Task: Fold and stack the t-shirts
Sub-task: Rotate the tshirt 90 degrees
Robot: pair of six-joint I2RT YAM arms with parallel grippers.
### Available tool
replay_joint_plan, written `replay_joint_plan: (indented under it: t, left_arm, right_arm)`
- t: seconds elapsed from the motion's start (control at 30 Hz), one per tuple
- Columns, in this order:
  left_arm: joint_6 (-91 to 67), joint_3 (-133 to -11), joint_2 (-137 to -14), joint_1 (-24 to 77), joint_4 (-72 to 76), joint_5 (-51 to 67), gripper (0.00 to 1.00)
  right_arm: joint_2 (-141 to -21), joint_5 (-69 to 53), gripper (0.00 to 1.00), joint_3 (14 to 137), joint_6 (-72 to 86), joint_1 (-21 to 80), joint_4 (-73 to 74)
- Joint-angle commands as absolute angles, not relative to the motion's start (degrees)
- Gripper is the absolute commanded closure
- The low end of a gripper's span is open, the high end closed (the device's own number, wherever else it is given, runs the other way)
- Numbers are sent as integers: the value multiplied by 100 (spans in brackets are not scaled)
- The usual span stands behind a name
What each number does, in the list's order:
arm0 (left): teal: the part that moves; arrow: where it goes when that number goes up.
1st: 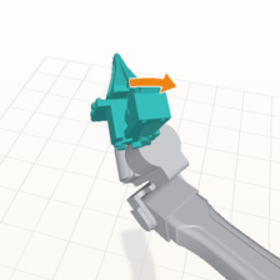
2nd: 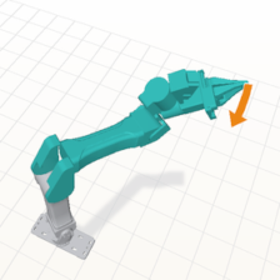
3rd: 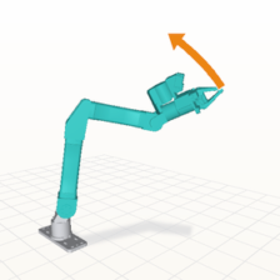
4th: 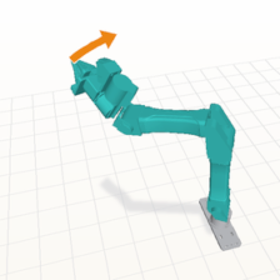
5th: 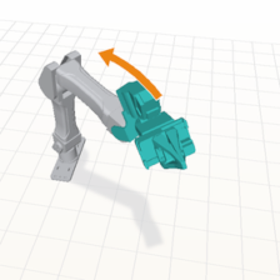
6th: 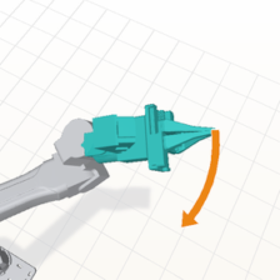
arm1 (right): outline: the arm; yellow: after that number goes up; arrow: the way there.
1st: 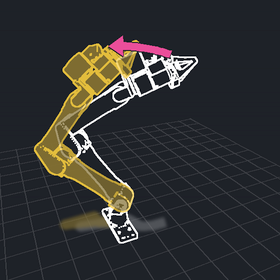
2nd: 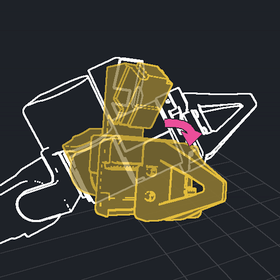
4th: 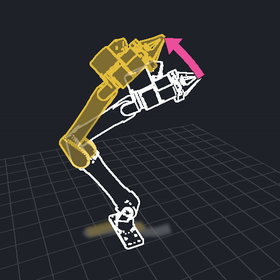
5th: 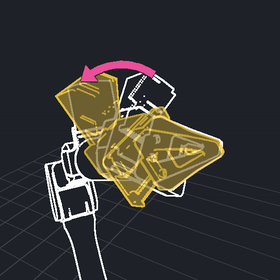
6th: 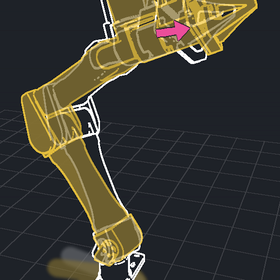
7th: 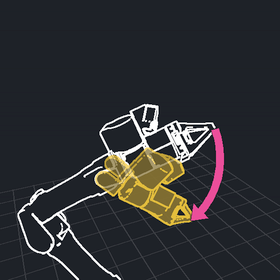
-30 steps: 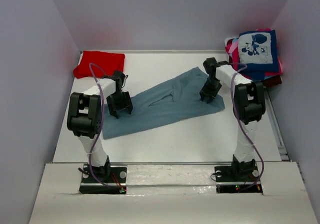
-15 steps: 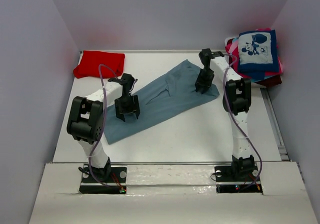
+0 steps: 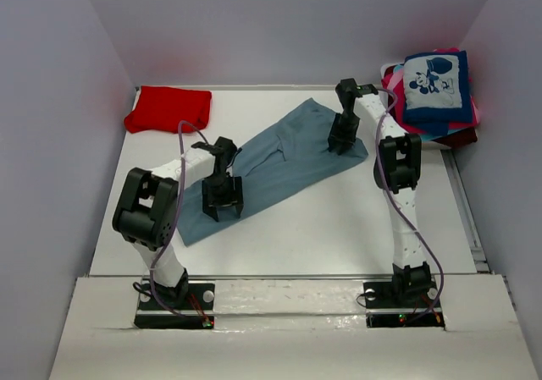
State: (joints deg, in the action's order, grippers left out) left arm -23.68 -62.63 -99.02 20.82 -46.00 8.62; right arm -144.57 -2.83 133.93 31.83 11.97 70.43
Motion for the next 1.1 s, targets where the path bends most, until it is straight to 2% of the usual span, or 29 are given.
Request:
replay_joint_plan:
  t: [0.0, 0.27, 0.6, 0.83, 1.07]
  left_arm:
    - [-2496, -6240, -9624, 2372, -4790, 1072, 24]
    - [-2575, -7031, -9510, 2285, -5247, 238, 23]
    - [-2355, -7365, -9642, 1460, -5476, -843, 23]
    - [-2250, -6865, -9817, 1038, -5204, -756, 23]
    - [-2320, -6162, -10107, 1037, -4887, -282, 23]
  right_arm:
    - [-14660, -422, 57, 13719, 3006, 1151, 6899]
    - [-14520, -334, 57, 13632, 2918, 1151, 6838]
    - [-14256, -141, 57, 13289, 2909, 1151, 6776]
    - [-14107, -193, 57, 13210, 2909, 1151, 6732]
    - [-14001, -185, 57, 12999, 2883, 1151, 6645]
